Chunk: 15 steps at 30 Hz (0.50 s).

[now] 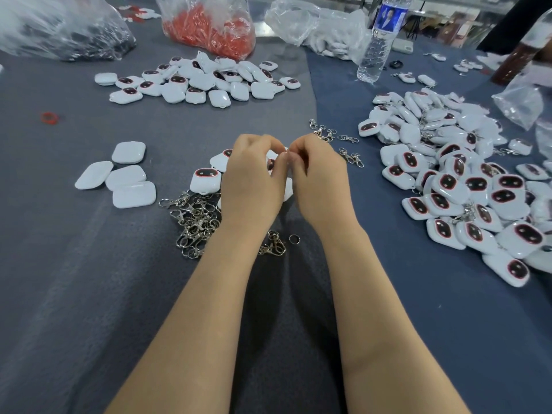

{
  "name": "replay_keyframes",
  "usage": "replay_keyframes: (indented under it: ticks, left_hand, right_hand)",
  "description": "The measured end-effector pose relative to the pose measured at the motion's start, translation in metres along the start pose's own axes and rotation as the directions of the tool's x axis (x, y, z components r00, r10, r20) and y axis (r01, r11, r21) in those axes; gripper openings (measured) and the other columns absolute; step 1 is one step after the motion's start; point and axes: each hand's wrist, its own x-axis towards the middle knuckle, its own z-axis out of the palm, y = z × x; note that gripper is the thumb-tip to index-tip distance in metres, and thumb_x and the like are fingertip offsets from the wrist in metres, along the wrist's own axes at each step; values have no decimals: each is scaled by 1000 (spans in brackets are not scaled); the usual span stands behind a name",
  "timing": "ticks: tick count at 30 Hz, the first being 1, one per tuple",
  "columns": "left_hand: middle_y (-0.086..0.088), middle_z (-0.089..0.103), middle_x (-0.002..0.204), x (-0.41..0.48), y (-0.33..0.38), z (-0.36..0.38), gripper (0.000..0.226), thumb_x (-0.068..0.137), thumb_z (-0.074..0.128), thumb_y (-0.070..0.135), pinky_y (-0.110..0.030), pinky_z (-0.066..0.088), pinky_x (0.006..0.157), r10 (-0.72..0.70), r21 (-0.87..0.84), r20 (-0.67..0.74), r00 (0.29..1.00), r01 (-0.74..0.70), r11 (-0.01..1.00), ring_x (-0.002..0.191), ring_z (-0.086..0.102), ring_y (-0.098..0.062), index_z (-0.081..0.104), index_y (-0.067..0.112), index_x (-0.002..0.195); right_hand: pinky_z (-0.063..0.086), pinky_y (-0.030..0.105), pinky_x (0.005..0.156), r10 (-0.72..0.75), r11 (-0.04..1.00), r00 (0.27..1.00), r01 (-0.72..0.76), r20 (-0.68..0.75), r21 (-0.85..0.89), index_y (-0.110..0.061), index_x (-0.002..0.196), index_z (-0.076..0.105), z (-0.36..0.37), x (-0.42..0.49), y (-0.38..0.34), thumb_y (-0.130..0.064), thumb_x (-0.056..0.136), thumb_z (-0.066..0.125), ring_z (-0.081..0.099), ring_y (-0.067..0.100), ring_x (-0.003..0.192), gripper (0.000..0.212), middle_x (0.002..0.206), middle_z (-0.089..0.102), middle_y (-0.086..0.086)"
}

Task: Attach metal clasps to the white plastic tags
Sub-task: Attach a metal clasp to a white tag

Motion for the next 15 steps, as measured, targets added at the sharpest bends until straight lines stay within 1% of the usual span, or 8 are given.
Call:
replay_keyframes:
  ticks: [2, 4, 6, 7, 9, 12, 15]
  left_hand:
    - [5, 46, 100, 0, -1, 1, 9, 90, 58, 16, -14, 28, 68, -6, 21, 0, 1000, 6, 1000, 73, 37, 0, 64, 10, 92]
    - [4, 47, 99, 0, -1, 2, 9, 91, 57, 16, -16, 27, 68, -33, 29, -1, 999, 33, 999, 77, 39, -3, 63, 10, 91]
    - [1, 51, 99, 1, 0, 2, 8, 91, 56, 15, -18, 29, 70, -67, -4, -16, 998, 67, 998, 83, 44, -9, 62, 10, 90]
    - [-1, 53, 99, 2, 1, 1, 8, 91, 56, 14, -18, 29, 72, -82, -38, -31, 996, 80, 996, 84, 45, -10, 62, 10, 89]
    - [-4, 57, 100, 2, 2, 0, 8, 91, 56, 13, -16, 30, 75, -95, -86, -57, 994, 90, 992, 85, 45, -9, 62, 9, 89]
    - [-6, 60, 102, 3, 3, -1, 8, 90, 57, 14, -14, 30, 77, -98, -101, -65, 993, 91, 991, 85, 45, -6, 63, 10, 89]
    - [-4, 58, 101, 2, 3, -1, 8, 89, 60, 17, -12, 29, 72, -74, -75, -58, 996, 70, 995, 79, 43, -2, 65, 11, 88]
  right_hand:
    - [42, 32, 73, 12, 998, 1000, -11, -11, 61, -14, 87, 56, 1, 0, -1, -10, 95, 48, 53, 21, 85, 11, 94, 61, 7]
    - [45, 28, 75, 45, 986, 999, -40, -25, 164, -16, 88, 56, 2, 0, -2, -7, 93, 50, 56, 17, 84, 12, 90, 62, 4]
    - [47, 20, 74, 87, 958, 996, -76, -27, 276, -20, 90, 55, 2, 0, -3, -6, 91, 53, 55, 5, 77, 14, 85, 59, -4]
    - [46, 16, 71, 96, 949, 995, -83, -27, 304, -20, 91, 56, 3, 0, -3, -5, 90, 55, 53, 1, 72, 15, 83, 58, -7]
    - [43, 9, 66, 91, 950, 995, -78, -27, 301, -19, 90, 57, 4, 0, -3, -9, 90, 59, 51, 1, 68, 10, 82, 58, -7]
    - [43, 9, 64, 91, 950, 994, -66, -66, 304, -19, 85, 58, 5, 0, -3, -10, 89, 60, 50, 2, 66, 11, 77, 58, -8]
    - [43, 10, 64, 100, 949, 989, -63, -106, 308, -20, 82, 57, 4, 0, -3, -6, 89, 57, 50, 1, 66, 15, 75, 58, -9]
